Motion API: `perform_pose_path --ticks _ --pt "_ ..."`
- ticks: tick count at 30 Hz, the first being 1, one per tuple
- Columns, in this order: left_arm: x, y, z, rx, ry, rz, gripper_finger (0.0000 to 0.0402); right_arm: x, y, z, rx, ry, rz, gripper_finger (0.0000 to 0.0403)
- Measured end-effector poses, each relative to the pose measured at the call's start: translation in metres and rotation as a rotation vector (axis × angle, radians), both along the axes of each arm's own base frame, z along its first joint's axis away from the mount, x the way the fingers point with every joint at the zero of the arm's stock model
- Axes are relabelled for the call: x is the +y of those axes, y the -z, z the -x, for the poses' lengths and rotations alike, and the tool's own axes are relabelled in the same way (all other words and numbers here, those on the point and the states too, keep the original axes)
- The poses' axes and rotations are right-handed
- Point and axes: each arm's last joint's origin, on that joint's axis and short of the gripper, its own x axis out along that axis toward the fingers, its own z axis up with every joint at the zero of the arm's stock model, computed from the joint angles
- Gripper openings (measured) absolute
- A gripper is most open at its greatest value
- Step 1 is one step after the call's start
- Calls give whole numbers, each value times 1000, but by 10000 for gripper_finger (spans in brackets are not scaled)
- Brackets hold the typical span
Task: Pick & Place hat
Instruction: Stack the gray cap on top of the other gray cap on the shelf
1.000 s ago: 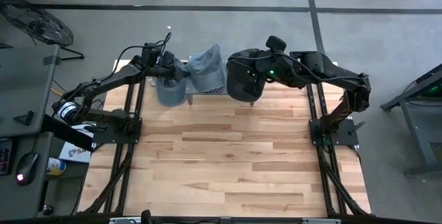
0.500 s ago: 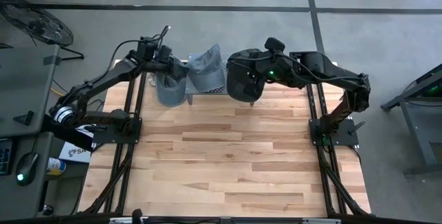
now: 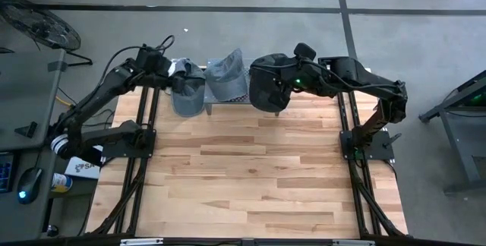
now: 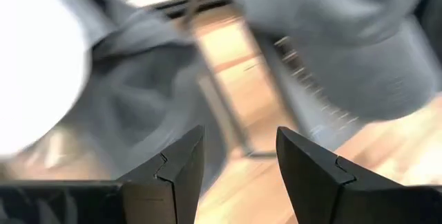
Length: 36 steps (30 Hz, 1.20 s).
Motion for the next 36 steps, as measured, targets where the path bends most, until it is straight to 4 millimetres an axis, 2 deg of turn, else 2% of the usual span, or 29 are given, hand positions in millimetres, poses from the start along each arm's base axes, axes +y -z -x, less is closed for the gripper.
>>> perform_pose_path --ticks 7,13,22,36 --pt "-27 -1 25 137 -137 42 175 3 1 -1 -18 -18 -52 78" --pt "-37 4 35 219 -188 112 175 7 1 -1 -39 -9 -80 78" --pt "-37 32 32 199 -216 234 175 22 1 -1 -48 -32 -76 78" --pt "-31 45 25 87 -192 239 175 27 5 4 11 -20 -83 78"
